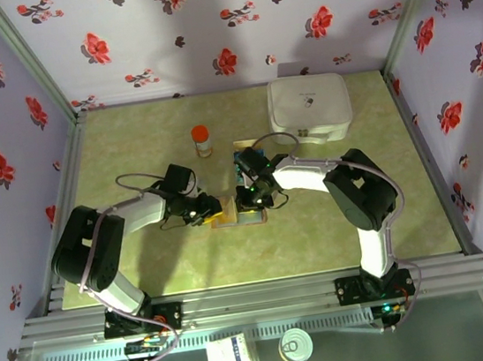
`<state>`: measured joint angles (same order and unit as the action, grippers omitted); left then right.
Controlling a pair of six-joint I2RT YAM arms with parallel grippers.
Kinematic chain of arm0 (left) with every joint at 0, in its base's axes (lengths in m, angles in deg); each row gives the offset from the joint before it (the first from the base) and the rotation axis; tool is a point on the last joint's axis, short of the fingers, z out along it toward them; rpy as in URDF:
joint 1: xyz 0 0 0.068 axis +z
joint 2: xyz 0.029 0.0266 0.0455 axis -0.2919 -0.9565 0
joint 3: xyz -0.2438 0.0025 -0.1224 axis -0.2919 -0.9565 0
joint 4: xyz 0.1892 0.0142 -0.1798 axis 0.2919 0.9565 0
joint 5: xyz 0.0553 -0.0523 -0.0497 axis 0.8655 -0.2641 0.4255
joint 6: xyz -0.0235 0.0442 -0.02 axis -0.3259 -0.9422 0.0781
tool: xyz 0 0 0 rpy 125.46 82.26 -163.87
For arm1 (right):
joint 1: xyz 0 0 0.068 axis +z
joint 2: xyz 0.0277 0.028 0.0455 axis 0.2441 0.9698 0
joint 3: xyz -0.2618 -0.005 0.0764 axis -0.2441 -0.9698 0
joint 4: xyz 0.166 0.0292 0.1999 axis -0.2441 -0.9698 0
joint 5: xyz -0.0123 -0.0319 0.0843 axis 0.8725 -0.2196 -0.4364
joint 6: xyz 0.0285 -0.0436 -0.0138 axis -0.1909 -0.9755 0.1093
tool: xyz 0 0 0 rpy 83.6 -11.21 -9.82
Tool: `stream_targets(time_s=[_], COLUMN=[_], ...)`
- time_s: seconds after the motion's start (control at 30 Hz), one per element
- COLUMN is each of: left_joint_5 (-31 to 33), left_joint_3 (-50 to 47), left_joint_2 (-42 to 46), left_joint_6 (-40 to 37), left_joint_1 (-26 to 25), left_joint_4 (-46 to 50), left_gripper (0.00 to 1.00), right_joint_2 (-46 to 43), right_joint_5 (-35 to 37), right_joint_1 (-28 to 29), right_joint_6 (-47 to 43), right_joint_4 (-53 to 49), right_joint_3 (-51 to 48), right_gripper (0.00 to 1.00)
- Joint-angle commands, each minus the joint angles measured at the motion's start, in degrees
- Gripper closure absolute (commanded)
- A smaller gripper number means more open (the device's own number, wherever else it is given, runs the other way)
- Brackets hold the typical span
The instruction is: Take the credit cards out of the card holder
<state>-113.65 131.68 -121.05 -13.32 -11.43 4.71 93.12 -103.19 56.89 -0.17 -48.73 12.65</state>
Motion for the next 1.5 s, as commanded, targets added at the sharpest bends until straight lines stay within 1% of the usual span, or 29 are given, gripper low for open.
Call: stream_targets(time_s=[0.0,0.1,0.2,0.3,0.47,0.57,0.77,1.0,1.27,1.37,1.47], left_joint_5=[-1.1,-0.1,0.9,2.3,1.8,2.6,1.1,4.1,4.8,5.3,5.3], left_joint_3=[-0.1,1.3,4.1,7.2,10.3,9.8,8.5,8.0,7.3,7.3,7.3], left_joint_2=[2.2,3.7,4.0,2.4,-1.4,-2.8,-5.3,-6.0,-6.1,-6.2,-6.8], left_joint_6=[1.0,0.6,-1.0,-3.2,-4.9,-5.4,-5.1,-6.4,-6.8,-7.0,-6.9], left_joint_1=[-0.6,-0.6,-0.5,-0.5,-0.4,-0.4,-1.0,-1.0,-1.0,-1.0,-1.0], left_joint_4=[1.0,2.6,5.0,7.9,9.2,9.0,6.6,8.4,9.1,9.3,9.2], left_gripper=[0.71,0.71,0.73,0.76,0.82,0.84,0.89,0.93,0.95,0.96,0.96], right_joint_2=[0.1,-2.0,-3.4,-4.3,-4.9,-4.8,-4.0,-2.7,-1.2,-2.0,-5.1], right_joint_5=[3.2,2.4,1.9,1.5,0.0,-1.8,-4.9,-6.6,-6.9,-6.5,-5.3], right_joint_1=[-0.1,0.0,0.0,0.0,0.0,-0.1,-0.4,-0.8,-1.4,-1.8,-2.2], right_joint_6=[-2.2,-2.0,-2.4,-2.1,-0.4,1.3,4.4,5.7,5.6,5.7,5.6], right_joint_4=[-4.5,-4.3,-4.3,-4.3,-2.2,0.3,5.1,7.3,7.3,7.4,7.2], right_joint_3=[-0.2,0.2,0.7,1.3,1.1,0.6,-0.9,-0.5,-0.1,-1.1,-2.8], right_gripper=[0.8,0.8,0.8,0.8,0.8,0.79,0.78,0.76,0.75,0.75,0.75])
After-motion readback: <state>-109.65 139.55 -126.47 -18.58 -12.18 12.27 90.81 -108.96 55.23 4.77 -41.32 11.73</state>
